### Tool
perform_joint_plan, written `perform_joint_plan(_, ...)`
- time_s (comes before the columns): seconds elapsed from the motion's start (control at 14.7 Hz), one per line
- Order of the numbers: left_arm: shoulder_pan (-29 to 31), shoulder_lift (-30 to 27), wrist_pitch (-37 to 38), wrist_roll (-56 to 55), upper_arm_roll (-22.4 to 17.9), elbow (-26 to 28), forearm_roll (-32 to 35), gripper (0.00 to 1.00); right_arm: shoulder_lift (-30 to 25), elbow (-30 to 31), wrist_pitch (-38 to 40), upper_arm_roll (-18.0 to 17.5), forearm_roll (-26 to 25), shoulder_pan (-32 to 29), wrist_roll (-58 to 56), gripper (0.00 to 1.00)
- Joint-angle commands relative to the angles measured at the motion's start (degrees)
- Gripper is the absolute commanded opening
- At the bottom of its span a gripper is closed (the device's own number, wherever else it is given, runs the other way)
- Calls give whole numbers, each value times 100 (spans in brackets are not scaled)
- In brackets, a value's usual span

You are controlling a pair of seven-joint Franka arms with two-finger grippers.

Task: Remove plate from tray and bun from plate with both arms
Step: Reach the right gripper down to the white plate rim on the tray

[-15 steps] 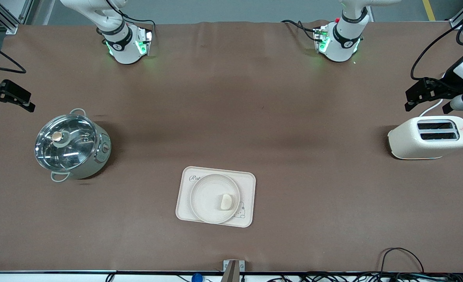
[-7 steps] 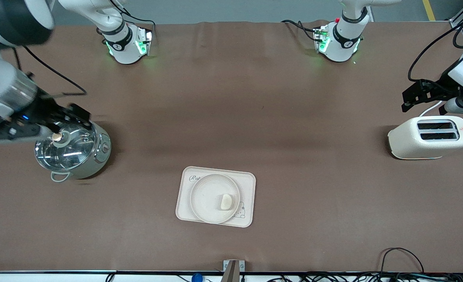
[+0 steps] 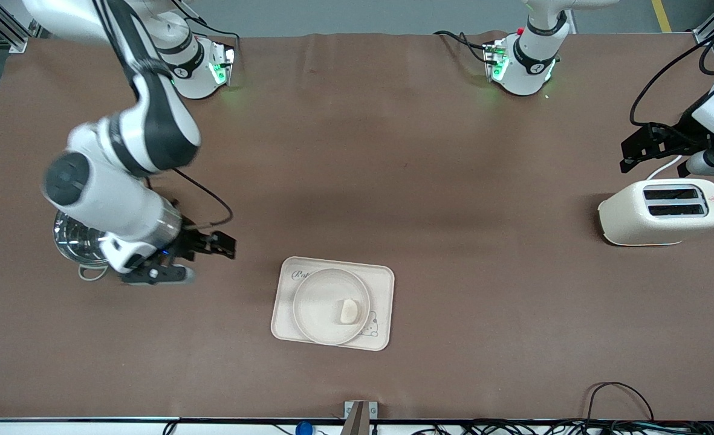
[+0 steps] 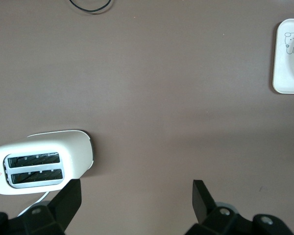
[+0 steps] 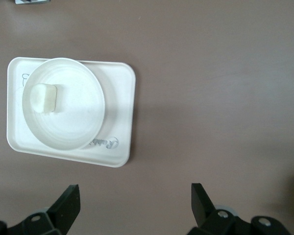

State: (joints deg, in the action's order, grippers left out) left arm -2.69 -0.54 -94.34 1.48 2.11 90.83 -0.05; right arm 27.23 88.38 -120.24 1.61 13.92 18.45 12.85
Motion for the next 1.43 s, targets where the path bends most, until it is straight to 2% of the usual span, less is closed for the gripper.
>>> perform_joint_plan(0.0,23,19,91,99,9,-83,-65,100,781,-172,-569,50,636,246,42,100)
perform_joint_plan(0.27,32,37,91,142,9,-83,-39,100,1485,-408,-1308,50,655,510,428,100)
perform_joint_plan(0.54,41,37,162,169,9,-92,-74,100,2250,-1268,-1459,50,647,660,657,100)
perform_joint_plan(0.68,50,37,170,169,0,-92,-74,100,2496,-1577,-1468,50,647,669,666,95)
perform_joint_plan(0.75,50,37,170,169,0,-92,-74,100,2619,-1726,-1459,58,629,721,658,89)
perform_joint_plan(1.02,41,37,170,169,0,-92,-74,100,2848,-1973,-1467,67,629,678,596,49)
perform_joint_plan(1.29,41,37,170,178,0,-92,-74,100,3025,-2096,-1582,67,629,660,587,25)
perform_joint_plan(1.36,41,37,170,169,0,-92,-74,100,3025,-2097,-1582,67,629,660,587,14)
